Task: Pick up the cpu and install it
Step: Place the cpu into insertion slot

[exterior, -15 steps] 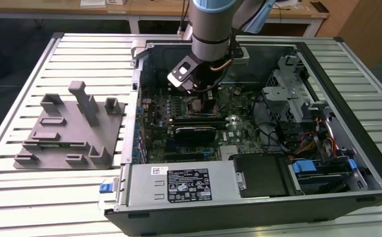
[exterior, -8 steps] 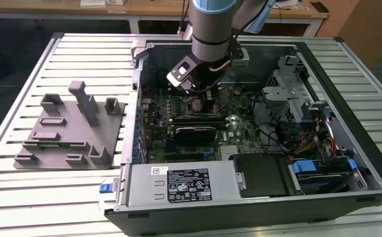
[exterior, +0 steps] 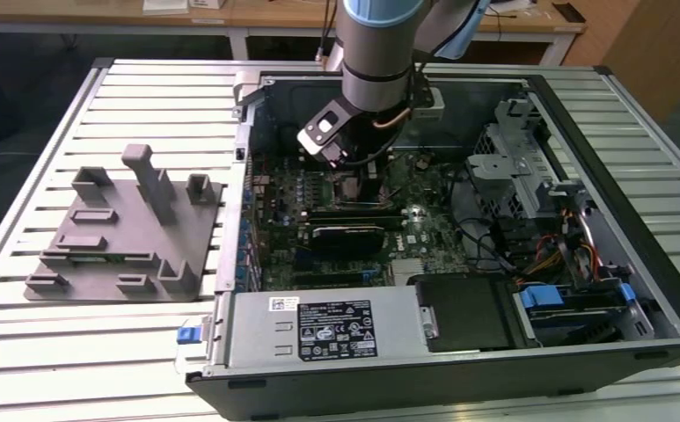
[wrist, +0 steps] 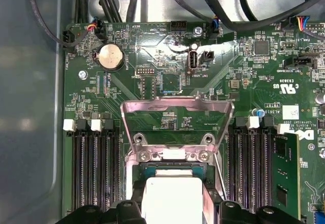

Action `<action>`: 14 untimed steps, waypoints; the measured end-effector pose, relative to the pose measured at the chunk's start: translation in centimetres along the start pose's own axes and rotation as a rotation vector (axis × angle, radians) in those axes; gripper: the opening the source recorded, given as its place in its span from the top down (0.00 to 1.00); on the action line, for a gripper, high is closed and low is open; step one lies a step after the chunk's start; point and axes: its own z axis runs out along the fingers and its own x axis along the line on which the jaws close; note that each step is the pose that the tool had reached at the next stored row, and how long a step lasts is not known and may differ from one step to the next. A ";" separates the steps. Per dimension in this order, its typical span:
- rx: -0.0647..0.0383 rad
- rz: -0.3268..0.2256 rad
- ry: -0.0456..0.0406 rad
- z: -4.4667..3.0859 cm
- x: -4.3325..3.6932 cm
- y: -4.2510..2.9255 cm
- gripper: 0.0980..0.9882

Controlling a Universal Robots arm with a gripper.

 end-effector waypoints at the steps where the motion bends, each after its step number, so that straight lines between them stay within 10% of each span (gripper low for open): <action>1: 0.000 0.000 0.0001 0.01 0.00 0.00 0.52; 14: 0.000 0.001 0.0004 -0.07 0.01 0.01 0.44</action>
